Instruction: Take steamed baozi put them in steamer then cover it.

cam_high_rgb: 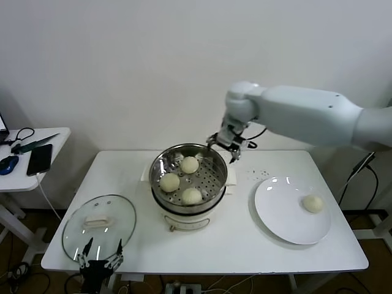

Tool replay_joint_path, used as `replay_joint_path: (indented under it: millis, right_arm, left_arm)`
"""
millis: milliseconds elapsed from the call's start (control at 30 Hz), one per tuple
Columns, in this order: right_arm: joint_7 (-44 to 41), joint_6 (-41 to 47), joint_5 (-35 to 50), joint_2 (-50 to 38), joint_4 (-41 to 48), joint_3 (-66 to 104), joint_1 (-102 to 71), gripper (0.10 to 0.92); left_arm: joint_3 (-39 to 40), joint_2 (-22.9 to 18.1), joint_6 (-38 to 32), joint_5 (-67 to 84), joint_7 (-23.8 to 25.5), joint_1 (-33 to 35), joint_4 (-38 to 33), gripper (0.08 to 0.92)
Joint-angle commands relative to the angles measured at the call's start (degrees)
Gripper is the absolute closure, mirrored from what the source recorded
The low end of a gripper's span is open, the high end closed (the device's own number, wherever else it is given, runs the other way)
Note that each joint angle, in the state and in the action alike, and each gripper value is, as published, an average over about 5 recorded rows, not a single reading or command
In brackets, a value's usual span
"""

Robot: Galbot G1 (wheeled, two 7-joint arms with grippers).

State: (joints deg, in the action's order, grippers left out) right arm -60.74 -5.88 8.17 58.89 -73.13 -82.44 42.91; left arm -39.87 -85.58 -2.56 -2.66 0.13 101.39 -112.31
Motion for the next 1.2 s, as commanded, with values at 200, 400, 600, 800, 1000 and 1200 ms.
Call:
replay_joint_path:
  millis: [200, 400, 600, 800, 1000, 1200]
  right_arm:
    - [-2.2, 18.9, 3.8, -28.4, 0.6, 17.0, -19.0, 0.203]
    - [-4.8, 15.0, -3.6, -30.1, 4.6, 28.8, -32.8, 0.203]
    - [-4.5, 14.3, -8.1, -29.9, 8.1, 36.7, -42.0, 0.203]
    - [-3.9, 13.7, -11.3, -28.3, 13.1, 41.3, -46.3, 0.203]
    - [-3.7, 11.9, -14.3, -24.9, 18.6, 42.8, -47.0, 0.203]
    - [-3.9, 9.2, -17.0, -21.1, 23.2, 42.1, -46.2, 0.203]
  left_arm:
    - [-0.9, -0.2, 0.9, -0.4, 0.3, -0.7, -0.7, 0.177]
    - [-1.4, -0.6, 0.9, -1.2, 0.5, 0.4, -1.7, 0.177]
    - [-1.9, -1.4, 1.0, -2.7, 0.5, 1.5, -2.7, 0.177]
    - [-1.5, -2.0, 0.8, -3.8, 0.3, 2.1, -2.8, 0.177]
    - [-1.2, -2.3, 0.7, -4.2, 0.1, 2.4, -2.6, 0.177]
    - [-1.0, -2.5, 1.0, -4.2, -0.2, 2.1, -2.4, 0.177]
